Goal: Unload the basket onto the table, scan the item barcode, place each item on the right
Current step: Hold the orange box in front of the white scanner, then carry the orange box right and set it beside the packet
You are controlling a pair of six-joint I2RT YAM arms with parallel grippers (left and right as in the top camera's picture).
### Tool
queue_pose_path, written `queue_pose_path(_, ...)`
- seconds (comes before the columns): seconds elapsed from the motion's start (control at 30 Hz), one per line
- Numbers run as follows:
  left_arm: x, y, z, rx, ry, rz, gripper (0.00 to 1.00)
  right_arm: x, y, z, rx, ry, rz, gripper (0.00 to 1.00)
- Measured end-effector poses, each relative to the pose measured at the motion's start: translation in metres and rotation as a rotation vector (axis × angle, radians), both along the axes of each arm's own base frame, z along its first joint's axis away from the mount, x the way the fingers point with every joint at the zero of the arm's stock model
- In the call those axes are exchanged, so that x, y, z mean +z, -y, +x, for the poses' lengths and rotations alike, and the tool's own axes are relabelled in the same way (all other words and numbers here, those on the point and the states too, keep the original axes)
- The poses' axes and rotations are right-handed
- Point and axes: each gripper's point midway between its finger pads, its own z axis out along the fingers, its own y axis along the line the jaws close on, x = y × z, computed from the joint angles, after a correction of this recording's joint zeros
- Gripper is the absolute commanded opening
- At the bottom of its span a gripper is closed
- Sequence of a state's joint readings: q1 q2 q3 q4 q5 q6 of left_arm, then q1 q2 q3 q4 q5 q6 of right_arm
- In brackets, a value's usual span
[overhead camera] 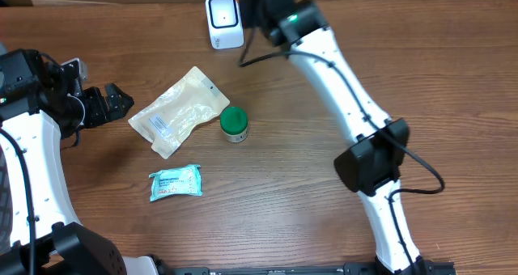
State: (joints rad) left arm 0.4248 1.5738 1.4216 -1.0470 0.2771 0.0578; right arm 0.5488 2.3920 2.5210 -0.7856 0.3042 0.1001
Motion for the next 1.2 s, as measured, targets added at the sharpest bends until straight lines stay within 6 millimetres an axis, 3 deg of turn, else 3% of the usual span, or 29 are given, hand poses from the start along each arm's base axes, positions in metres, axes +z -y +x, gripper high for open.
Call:
queue_pose_path(0.07, 0.0, 0.0, 0.0, 0.0, 0.0, 0.0, 1.0, 0.008, -0.017, 0.009, 0.006, 0.106, -0.048, 0.04)
queue_pose_path(0.17, 0.0, 0.0, 0.0, 0.001, 0.0, 0.0, 1.0, 0.001, -0.033, 0.02, 0.018, 0.197, -0.135, 0.04)
queue_pose_path(0.3, 0.0, 0.0, 0.0, 0.0, 0.0, 0.0, 0.99, -0.034, -0.041, 0.036, 0.029, 0.252, -0.286, 0.04)
queue_pose_path(0.47, 0.0, 0.0, 0.0, 0.0, 0.0, 0.0, 1.0, -0.092, -0.04, 0.05, 0.053, 0.24, -0.47, 0.04)
queue_pose_path(0.6, 0.0, 0.0, 0.0, 0.0, 0.0, 0.0, 0.99, -0.115, -0.039, 0.053, 0.075, 0.227, -0.547, 0.04)
queue_pose_path(1.0, 0.0, 0.0, 0.0, 0.0, 0.0, 0.0, 1.0, -0.11, -0.041, 0.054, 0.082, 0.255, -0.578, 0.04)
queue_pose_path(1.2, 0.0, 0.0, 0.0, 0.0, 0.0, 0.0, 1.0, -0.114, -0.06, 0.042, 0.113, 0.247, -0.544, 0.04)
